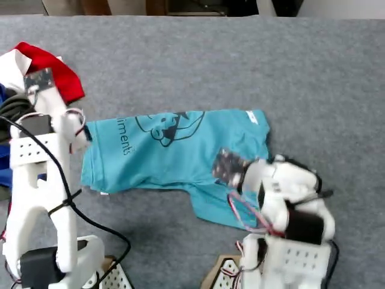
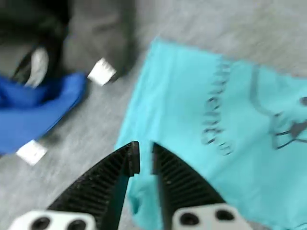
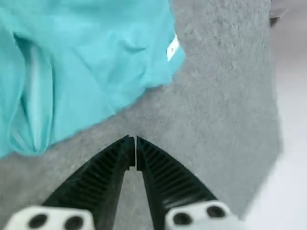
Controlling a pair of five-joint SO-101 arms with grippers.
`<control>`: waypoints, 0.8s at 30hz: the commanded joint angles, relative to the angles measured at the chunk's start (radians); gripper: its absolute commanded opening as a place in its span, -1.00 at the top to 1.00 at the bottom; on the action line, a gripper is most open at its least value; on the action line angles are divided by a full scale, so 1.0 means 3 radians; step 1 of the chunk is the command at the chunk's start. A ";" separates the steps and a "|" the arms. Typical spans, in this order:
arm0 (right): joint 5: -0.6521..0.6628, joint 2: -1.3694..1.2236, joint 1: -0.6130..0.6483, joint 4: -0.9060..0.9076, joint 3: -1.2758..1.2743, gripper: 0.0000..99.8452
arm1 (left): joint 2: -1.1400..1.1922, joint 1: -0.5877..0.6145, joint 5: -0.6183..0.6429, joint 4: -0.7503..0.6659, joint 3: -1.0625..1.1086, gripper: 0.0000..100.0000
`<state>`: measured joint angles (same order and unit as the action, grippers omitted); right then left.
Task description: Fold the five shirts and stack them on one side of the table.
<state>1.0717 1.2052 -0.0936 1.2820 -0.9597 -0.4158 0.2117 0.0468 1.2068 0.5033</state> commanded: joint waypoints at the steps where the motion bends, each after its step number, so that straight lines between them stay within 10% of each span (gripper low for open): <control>1: -0.0532 -0.0806 0.0325 -0.0113 0.0545 0.96 | -0.0064 -0.0266 0.0056 -0.0363 -0.0036 0.96; 24: -0.1754 -0.3005 0.1399 -0.0624 0.0974 0.96 | -0.0064 0.0026 0.0036 -0.0644 0.0701 0.96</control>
<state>0.5547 0.3567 0.3161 1.1301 -0.7204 -0.4158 0.2071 0.0545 0.9996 0.7135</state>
